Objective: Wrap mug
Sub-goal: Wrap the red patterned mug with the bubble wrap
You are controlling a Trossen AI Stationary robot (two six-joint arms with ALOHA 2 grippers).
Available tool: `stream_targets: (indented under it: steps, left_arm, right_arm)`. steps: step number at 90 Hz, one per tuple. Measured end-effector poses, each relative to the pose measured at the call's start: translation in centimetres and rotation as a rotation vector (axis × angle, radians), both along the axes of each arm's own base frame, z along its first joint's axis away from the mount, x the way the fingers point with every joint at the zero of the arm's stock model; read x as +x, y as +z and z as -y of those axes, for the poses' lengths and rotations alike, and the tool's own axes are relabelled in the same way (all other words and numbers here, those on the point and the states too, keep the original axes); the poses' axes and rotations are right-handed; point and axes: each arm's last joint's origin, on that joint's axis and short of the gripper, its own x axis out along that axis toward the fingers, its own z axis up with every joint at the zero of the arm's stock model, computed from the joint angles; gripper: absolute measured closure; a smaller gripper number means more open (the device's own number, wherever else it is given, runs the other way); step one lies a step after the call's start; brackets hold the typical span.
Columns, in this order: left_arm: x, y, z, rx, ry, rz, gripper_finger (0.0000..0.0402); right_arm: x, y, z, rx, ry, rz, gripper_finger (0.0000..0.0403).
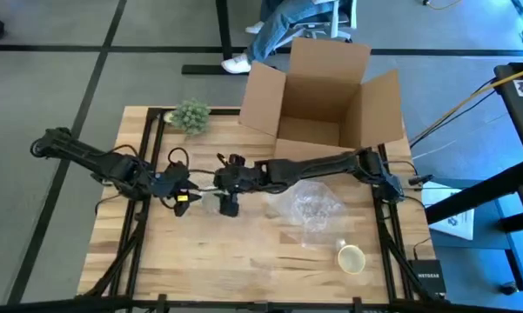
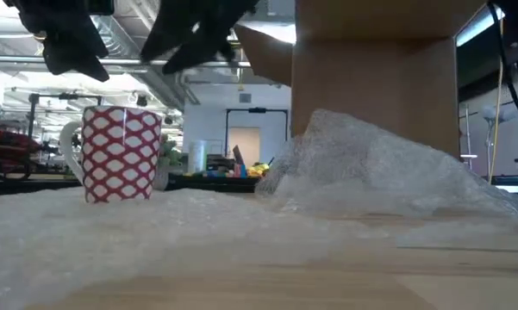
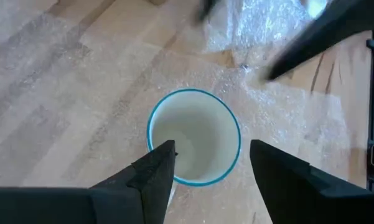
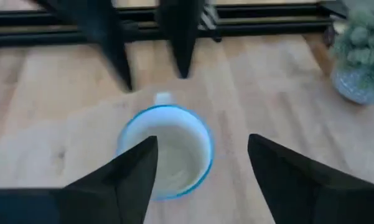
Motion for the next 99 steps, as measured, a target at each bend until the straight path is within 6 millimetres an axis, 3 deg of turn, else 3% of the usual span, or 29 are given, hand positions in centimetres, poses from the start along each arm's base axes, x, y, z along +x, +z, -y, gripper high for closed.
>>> stream_targets:
  steps: [17, 33, 44, 61, 82, 99]
  left_arm:
    - [0.0, 0.0, 0.0, -0.016, -0.012, -0.005, 0.0211]
    - [0.0, 0.0, 0.1, -0.027, -0.01, -0.006, 0.0211]
    - [0.0, 0.0, 0.1, -0.026, -0.011, -0.005, 0.0211]
    - [0.0, 0.0, 0.1, -0.013, -0.023, -0.007, 0.0211]
    - [0.0, 0.0, 0.1, -0.03, 0.002, -0.002, 0.0211]
    - [0.0, 0.0, 0.1, -0.042, 0.012, 0.003, 0.0211]
  right_arm:
    - [-3.0, -1.2, -5.9, -0.021, 0.232, -0.21, 0.0166]
    - [-5.6, -5.8, -11.0, -0.017, 0.317, -0.315, 0.0166]
    - [-6.8, -8.4, -13.0, 0.017, 0.293, -0.297, 0.0166]
    - [-8.8, -10.0, -16.7, -0.007, 0.367, -0.239, 0.0166]
    - [-9.8, -11.7, -17.2, -0.205, 0.305, -0.209, 0.0166]
    - [-9.8, -13.2, -17.2, -0.114, 0.34, -0.241, 0.0167]
